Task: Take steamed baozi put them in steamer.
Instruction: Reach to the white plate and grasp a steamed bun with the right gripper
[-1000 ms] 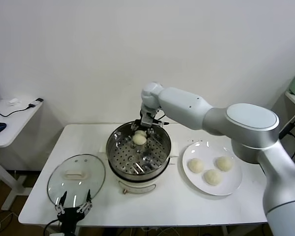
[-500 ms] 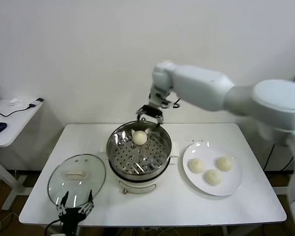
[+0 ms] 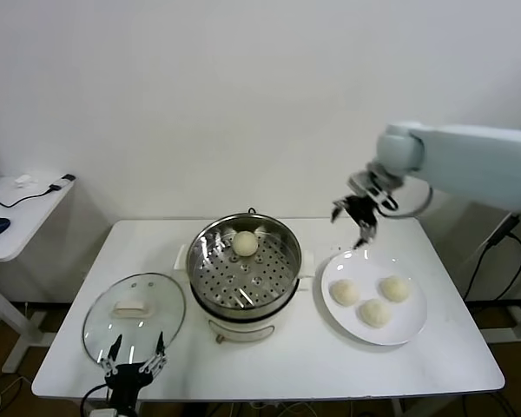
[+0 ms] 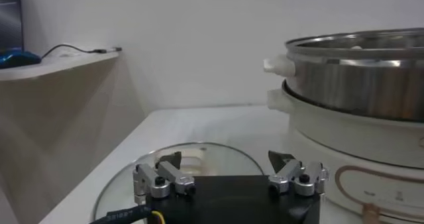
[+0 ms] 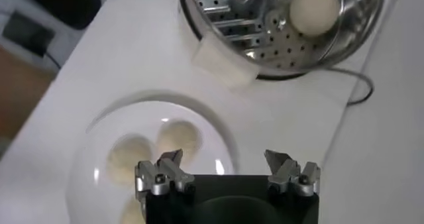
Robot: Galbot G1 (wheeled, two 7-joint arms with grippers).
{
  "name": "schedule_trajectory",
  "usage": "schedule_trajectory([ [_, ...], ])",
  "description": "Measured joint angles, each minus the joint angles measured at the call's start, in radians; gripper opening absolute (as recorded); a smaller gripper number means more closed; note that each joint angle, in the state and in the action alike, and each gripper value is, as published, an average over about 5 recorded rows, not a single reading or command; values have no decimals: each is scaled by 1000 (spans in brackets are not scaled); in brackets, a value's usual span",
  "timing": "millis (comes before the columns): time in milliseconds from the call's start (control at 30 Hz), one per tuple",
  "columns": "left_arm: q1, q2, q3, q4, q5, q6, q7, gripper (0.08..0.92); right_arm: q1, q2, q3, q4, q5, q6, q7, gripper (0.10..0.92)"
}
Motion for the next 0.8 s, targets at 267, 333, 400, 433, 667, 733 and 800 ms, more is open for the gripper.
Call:
schedule_trajectory([
  [267,11,1,-8,-5,0,-1,-1,823,-151,-51,67,13,-2,-145,72,823],
  [333,14,1,-9,-6,1,-3,-1,823,-190,-53,90,3,-9,-167,86,823],
  [400,17,1,-9,-5,2,-5,-2,823,-228,-54,114,-11,-17,-186,98,823],
  [433,19,1,-9,-4,3,-6,-3,823,-246,-53,126,-19,-22,-195,104,823],
  [667,21,-2,-5,4,15,-13,-5,823,-360,-30,211,-85,-49,-238,136,823],
  [733,21,-3,-5,4,16,-13,-5,823,-386,-20,228,-104,-54,-245,139,823],
  [800,23,-4,-5,4,16,-13,-6,823,-407,-9,240,-123,-59,-250,141,823],
])
